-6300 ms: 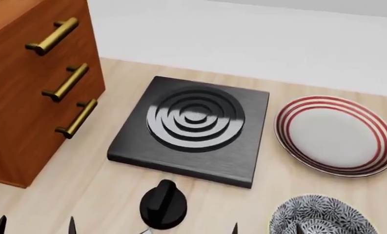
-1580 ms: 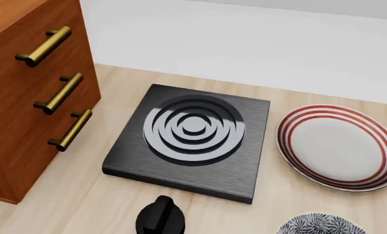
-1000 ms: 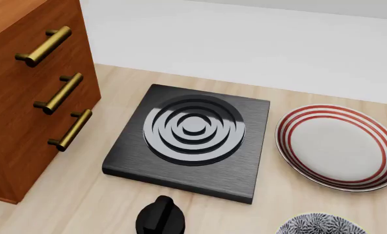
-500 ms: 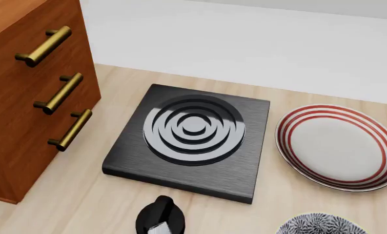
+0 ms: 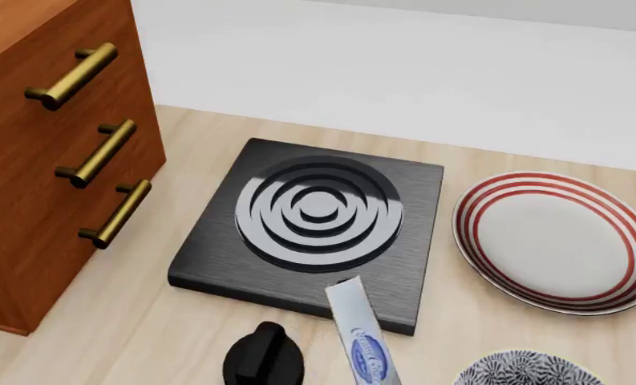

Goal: Pick up the cream cheese and put it in the bowl.

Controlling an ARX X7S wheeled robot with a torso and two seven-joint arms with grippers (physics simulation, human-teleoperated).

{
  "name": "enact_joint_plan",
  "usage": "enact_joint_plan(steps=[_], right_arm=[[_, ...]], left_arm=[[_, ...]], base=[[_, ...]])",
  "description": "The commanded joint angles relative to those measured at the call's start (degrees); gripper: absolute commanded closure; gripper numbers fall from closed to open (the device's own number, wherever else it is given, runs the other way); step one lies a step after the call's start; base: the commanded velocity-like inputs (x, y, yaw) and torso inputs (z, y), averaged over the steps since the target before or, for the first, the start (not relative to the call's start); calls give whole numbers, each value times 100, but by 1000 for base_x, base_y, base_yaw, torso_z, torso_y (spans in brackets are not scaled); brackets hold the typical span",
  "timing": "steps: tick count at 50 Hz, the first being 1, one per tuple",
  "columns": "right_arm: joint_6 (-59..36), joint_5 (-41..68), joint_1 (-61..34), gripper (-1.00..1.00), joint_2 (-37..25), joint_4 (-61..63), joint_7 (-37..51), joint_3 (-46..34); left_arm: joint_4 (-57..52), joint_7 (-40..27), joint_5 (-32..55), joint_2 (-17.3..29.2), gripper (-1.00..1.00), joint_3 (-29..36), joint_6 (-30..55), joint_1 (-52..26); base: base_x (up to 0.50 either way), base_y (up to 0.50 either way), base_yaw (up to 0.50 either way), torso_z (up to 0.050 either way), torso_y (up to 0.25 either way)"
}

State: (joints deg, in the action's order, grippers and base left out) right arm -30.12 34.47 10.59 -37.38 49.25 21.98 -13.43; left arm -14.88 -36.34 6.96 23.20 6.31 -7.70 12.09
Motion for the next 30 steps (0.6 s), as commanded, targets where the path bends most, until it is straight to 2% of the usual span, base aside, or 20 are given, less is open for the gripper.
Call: enact_joint_plan(steps=[1,16,30], right_arm=[[-574,756,-240,100,-325,568,521,897],[-530,1660,-229,100,-589,538,802,1777],[-227,1889,-248,100,-621,209,732,2267]], left_arm=[[33,-7,17,13,-100,-3,-25,8],[-80,-35,16,39,-100,5,24,30],[-156,-39,1,64,-100,37,64,22]], base=[[0,0,0,0,0],[0,0,0,0,1],[0,0,0,0,0]])
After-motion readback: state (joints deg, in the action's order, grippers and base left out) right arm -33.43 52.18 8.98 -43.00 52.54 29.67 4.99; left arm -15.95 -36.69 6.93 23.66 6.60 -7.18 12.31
